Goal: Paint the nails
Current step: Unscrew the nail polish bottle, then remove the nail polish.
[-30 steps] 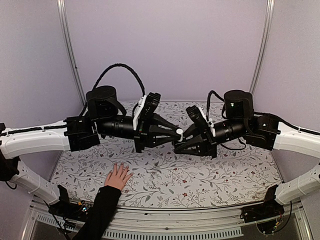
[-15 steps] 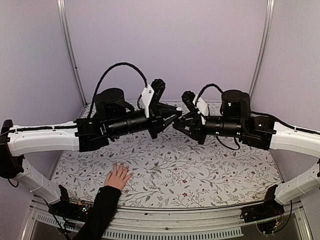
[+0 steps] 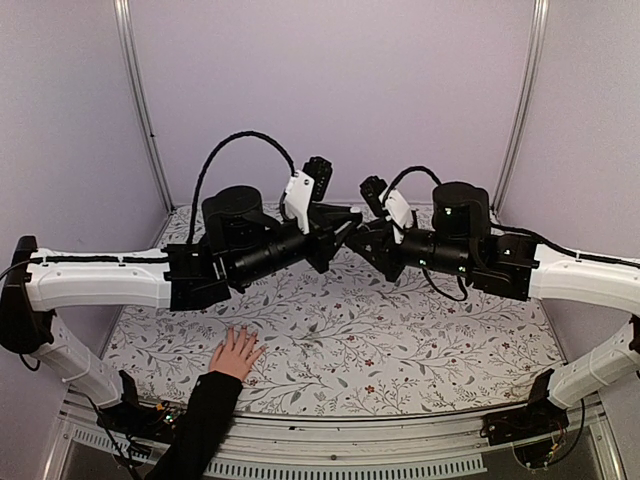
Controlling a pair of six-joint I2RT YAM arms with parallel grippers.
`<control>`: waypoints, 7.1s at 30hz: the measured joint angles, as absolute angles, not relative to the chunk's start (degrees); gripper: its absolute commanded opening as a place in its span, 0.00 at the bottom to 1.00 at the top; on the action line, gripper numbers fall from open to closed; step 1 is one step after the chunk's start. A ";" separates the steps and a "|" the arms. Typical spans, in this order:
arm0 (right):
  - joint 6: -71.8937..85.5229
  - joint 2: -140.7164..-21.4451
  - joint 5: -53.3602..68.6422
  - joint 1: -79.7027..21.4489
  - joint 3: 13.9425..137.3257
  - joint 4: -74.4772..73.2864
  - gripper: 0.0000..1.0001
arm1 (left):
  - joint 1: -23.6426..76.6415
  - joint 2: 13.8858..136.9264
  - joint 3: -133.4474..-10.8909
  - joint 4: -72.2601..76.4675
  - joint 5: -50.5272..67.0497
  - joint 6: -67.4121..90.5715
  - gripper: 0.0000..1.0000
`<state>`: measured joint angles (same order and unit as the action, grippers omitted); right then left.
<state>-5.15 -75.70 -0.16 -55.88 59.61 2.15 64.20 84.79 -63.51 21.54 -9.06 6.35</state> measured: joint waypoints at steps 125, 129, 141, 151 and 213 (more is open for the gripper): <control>-14.46 -77.01 25.19 -58.85 57.82 -9.52 0.00 | 58.98 84.36 -80.55 -33.65 25.26 -12.80 0.00; -14.44 -77.01 24.10 -58.87 57.82 -9.52 0.00 | 58.70 84.33 -80.55 -33.34 25.21 -12.19 0.00; -14.44 -76.99 22.81 -58.87 57.82 -9.52 0.00 | 58.41 83.99 -80.55 -32.86 25.04 -11.88 0.00; -14.44 -76.99 22.63 -58.87 57.82 -9.50 0.00 | 58.37 83.40 -80.53 -32.82 24.71 -11.88 0.00; -14.92 -76.99 22.37 -59.24 57.82 -9.56 0.00 | 56.88 81.78 -80.36 -32.86 27.09 -10.87 0.00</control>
